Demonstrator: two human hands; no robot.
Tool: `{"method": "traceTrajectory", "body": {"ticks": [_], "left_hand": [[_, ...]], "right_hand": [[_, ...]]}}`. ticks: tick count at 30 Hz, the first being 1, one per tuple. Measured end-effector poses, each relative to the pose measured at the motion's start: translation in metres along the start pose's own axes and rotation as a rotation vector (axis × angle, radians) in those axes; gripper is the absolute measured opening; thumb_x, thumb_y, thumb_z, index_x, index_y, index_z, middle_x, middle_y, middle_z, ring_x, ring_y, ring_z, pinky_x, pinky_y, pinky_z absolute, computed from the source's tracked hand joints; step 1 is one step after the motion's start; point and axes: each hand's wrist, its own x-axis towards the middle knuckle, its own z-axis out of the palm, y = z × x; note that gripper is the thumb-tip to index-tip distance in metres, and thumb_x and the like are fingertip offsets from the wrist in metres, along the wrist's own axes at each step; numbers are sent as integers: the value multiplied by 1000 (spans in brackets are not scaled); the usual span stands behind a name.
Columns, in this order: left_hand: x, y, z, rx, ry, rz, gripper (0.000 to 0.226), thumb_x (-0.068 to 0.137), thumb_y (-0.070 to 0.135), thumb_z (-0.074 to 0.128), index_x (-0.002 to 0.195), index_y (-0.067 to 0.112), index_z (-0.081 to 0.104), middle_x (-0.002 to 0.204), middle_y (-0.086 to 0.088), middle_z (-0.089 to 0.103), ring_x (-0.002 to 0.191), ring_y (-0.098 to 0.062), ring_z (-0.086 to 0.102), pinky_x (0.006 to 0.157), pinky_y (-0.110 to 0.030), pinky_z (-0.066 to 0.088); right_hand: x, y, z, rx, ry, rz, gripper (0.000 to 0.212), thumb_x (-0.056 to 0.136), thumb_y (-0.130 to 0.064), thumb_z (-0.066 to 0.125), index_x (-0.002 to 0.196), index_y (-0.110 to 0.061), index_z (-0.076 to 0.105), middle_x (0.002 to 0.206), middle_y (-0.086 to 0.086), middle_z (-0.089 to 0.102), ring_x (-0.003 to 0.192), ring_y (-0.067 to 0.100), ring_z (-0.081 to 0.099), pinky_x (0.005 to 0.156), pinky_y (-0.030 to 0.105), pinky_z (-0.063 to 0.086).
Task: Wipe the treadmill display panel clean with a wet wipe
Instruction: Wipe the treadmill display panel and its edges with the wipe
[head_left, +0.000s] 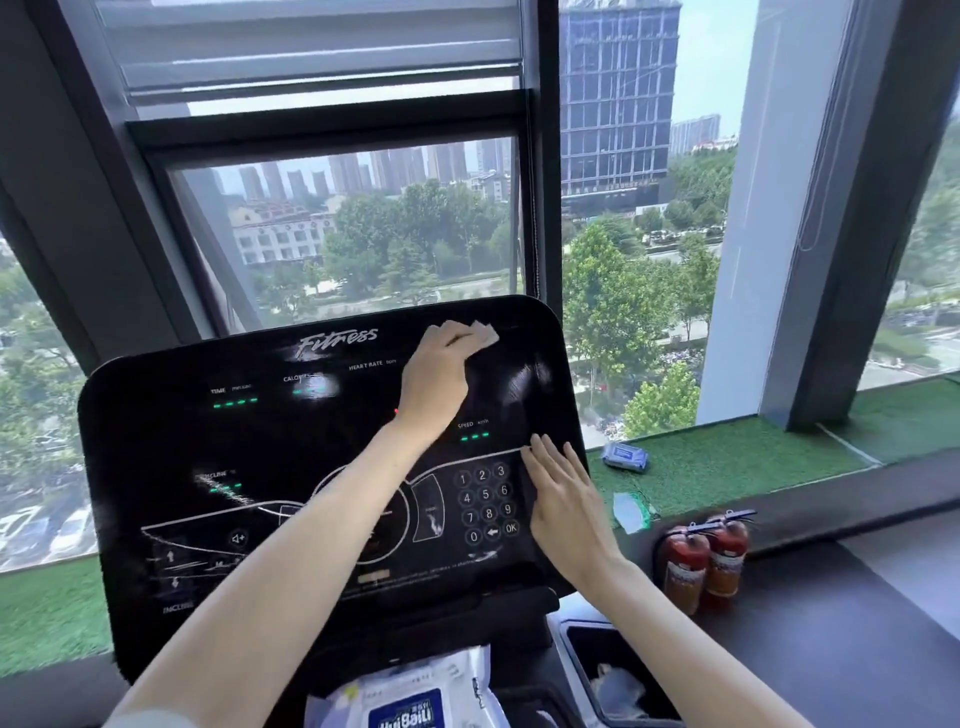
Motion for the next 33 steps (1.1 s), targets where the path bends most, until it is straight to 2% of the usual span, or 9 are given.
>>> {"method": "traceTrajectory", "body": {"ticks": [5,9,11,15,20,25,28,31,33], "left_hand": [[-30,12,17,44,-396,418,49,80,-11,59,115,23,66,113,9,59,96,-12,47,80,-22,46],[-6,3,5,-33,-101,76,46,83,-10,55,113,24,67,107,7,61,95,-12,50,87,-31,47],[-18,10,5,4,-72,91,46,80,-10,59,111,24,68,101,7,61,89,-10,45,70,-29,49],[-47,11,7,153,-426,505,52,72,-11,62,114,20,64,101,2,58,90,-13,42,46,-22,34],[-24,2,0,29,-57,36,48,80,-9,58,112,26,67,98,8,59,87,-10,43,58,-30,49],[-63,9,3,147,-391,433,55,71,-11,63,114,22,64,108,5,58,93,-13,48,45,-23,41],[-51,-9,-14,67,-123,172,52,76,-14,59,114,20,66,109,3,58,98,-13,50,67,-27,52],[-63,-9,-19,69,177,-223,57,72,-18,56,115,19,64,106,-3,56,95,-19,52,52,-24,43],[-84,5,-9,159,94,-125,64,66,-17,63,120,17,61,108,-4,56,93,-19,52,45,-22,40]], "right_hand": [[4,1,-1,-26,-35,2,54,66,10,58,120,7,57,128,23,55,124,31,49,110,47,20],[7,2,-3,-26,-42,-4,51,68,8,54,119,8,58,127,23,55,123,31,50,110,46,18],[5,3,-3,-27,-51,-19,53,69,9,54,121,8,56,130,23,53,126,30,48,111,45,16],[6,6,-4,4,-48,-23,51,68,12,56,119,5,59,130,20,54,127,29,46,113,42,16],[9,9,-6,55,-56,-6,50,70,14,50,119,5,59,133,20,51,129,27,45,114,36,12],[8,8,-5,62,-35,-14,48,70,15,49,116,2,61,133,19,52,129,28,45,114,35,14],[5,0,1,36,-25,11,54,75,14,49,128,3,51,140,21,43,135,28,37,115,35,12],[2,-14,8,27,-1,51,67,75,12,51,140,1,37,145,24,34,139,31,27,116,39,10],[0,-25,14,24,6,81,76,74,12,50,145,-3,27,148,27,27,141,34,19,116,41,6]]}}
